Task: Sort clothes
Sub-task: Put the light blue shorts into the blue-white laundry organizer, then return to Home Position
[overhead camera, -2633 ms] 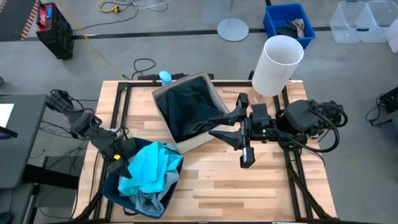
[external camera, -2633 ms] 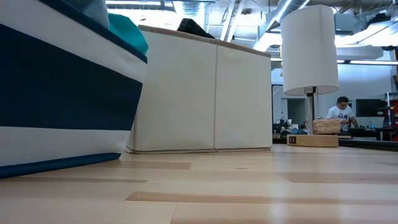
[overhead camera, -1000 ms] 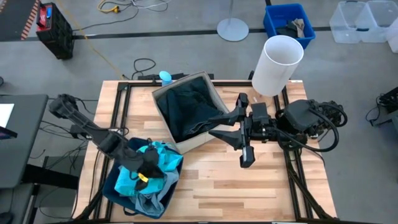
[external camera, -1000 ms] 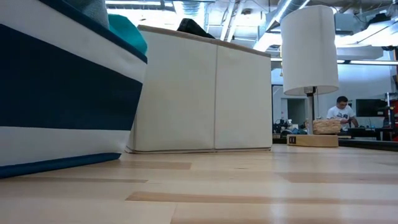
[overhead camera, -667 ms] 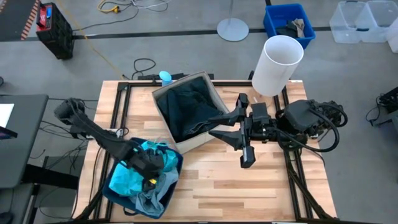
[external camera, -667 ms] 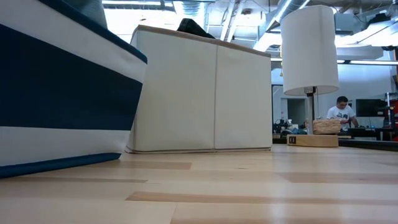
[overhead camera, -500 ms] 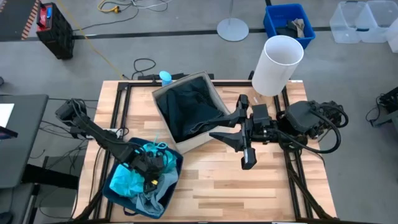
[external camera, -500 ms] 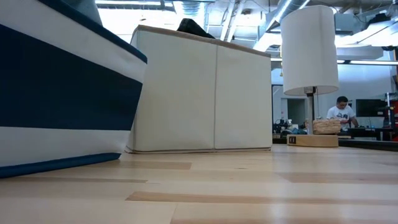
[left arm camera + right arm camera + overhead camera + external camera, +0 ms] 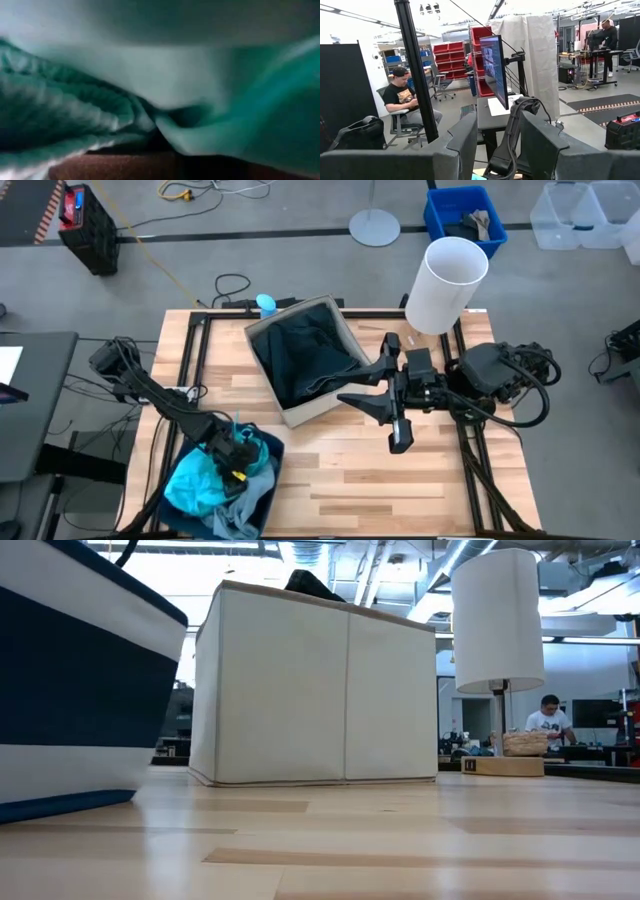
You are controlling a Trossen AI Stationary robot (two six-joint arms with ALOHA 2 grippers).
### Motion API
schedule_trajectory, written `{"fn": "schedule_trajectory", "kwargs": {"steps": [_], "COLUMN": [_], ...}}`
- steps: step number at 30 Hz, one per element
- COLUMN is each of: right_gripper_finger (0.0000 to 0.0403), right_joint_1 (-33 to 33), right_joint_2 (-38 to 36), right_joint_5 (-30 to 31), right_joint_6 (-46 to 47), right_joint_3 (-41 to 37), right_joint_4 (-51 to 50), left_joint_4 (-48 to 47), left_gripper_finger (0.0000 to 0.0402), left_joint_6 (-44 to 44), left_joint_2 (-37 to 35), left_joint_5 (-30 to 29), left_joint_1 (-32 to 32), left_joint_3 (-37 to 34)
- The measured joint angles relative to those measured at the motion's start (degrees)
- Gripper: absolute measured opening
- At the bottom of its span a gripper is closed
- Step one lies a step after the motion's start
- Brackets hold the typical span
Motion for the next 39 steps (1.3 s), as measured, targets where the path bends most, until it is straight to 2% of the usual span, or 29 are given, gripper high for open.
{"fn": "schedule_trajectory", "kwargs": {"steps": [14, 19, 24, 34, 39], "right_gripper_finger": [0.0164, 0.0164, 0.0164, 0.0164, 0.0164], "right_joint_1": [0.0, 0.0, 0.0, 0.0, 0.0], "right_joint_2": [0.0, 0.0, 0.0, 0.0, 0.0], "right_joint_5": [0.0, 0.0, 0.0, 0.0, 0.0], "right_joint_6": [-0.5, -0.7, -1.5, -2.2, -3.1], "right_joint_3": [0.0, 0.0, 0.0, 0.0, 0.0], "right_joint_4": [0.0, 0.0, 0.0, -0.1, -0.1], "left_joint_4": [10.4, 11.4, 10.0, -2.6, -1.9], "left_gripper_finger": [0.0, 0.0, 0.0018, 0.0133, 0.0143], "left_joint_6": [-0.3, 1.4, 3.2, 4.5, 1.5], "left_joint_2": [0.0, -0.6, -4.8, -20.3, -27.0], "left_joint_5": [10.4, 9.8, 3.8, -13.3, -21.0], "left_joint_1": [3.0, 4.6, 4.5, 4.7, 4.7], "left_joint_3": [-7.2, -8.1, -6.1, -0.7, -0.6]}}
